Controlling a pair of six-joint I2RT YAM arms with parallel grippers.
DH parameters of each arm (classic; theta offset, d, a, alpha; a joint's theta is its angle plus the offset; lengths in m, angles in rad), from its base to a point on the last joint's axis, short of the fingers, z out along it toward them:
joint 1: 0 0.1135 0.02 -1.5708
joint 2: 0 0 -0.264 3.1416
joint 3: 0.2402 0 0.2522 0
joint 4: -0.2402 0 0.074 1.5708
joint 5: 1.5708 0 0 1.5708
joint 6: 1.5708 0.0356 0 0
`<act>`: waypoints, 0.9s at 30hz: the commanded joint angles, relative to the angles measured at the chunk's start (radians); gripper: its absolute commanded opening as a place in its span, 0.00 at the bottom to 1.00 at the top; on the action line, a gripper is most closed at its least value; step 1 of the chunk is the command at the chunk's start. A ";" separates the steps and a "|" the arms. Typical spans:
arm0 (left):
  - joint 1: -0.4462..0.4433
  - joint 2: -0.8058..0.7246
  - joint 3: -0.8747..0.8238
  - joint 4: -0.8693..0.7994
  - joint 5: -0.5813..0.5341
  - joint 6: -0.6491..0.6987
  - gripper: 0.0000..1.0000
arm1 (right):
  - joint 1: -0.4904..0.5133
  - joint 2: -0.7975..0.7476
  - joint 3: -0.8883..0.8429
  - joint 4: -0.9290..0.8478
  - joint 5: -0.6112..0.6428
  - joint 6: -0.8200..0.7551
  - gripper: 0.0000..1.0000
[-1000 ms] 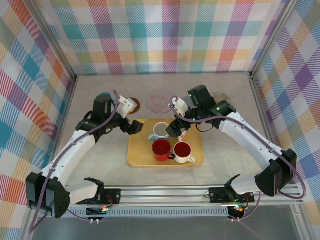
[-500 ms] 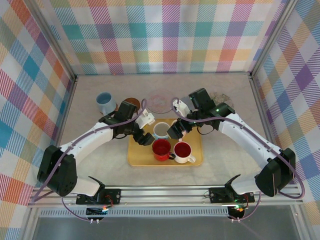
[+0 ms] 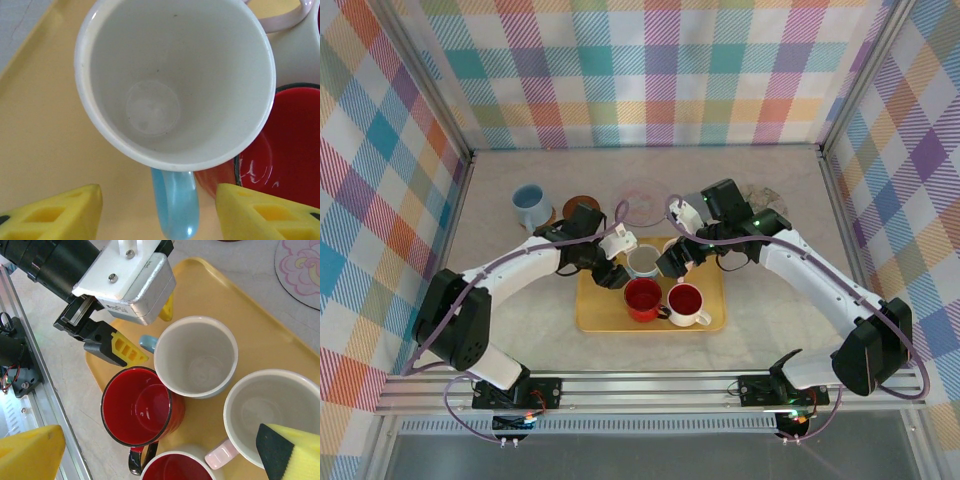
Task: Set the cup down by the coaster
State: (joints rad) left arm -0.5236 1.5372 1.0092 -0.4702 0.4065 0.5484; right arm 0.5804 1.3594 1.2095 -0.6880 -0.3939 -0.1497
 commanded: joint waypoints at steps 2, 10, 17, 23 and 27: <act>-0.013 0.031 0.046 -0.046 0.019 0.036 0.53 | -0.011 -0.022 -0.007 0.013 -0.011 0.002 0.99; -0.013 0.073 0.084 -0.093 0.024 0.065 0.42 | -0.017 -0.022 -0.016 0.021 -0.008 0.000 0.99; -0.013 0.099 0.104 -0.124 0.033 0.081 0.38 | -0.022 -0.022 -0.020 0.023 -0.006 -0.002 0.99; -0.013 0.113 0.126 -0.140 0.039 0.082 0.38 | -0.024 -0.020 -0.026 0.031 -0.011 -0.002 0.99; -0.013 0.121 0.138 -0.160 0.035 0.097 0.39 | -0.028 -0.019 -0.027 0.037 -0.010 -0.004 0.99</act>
State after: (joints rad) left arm -0.5262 1.6466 1.1194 -0.5865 0.4183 0.6136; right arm 0.5610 1.3571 1.1927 -0.6731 -0.3939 -0.1493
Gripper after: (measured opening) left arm 0.387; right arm 0.988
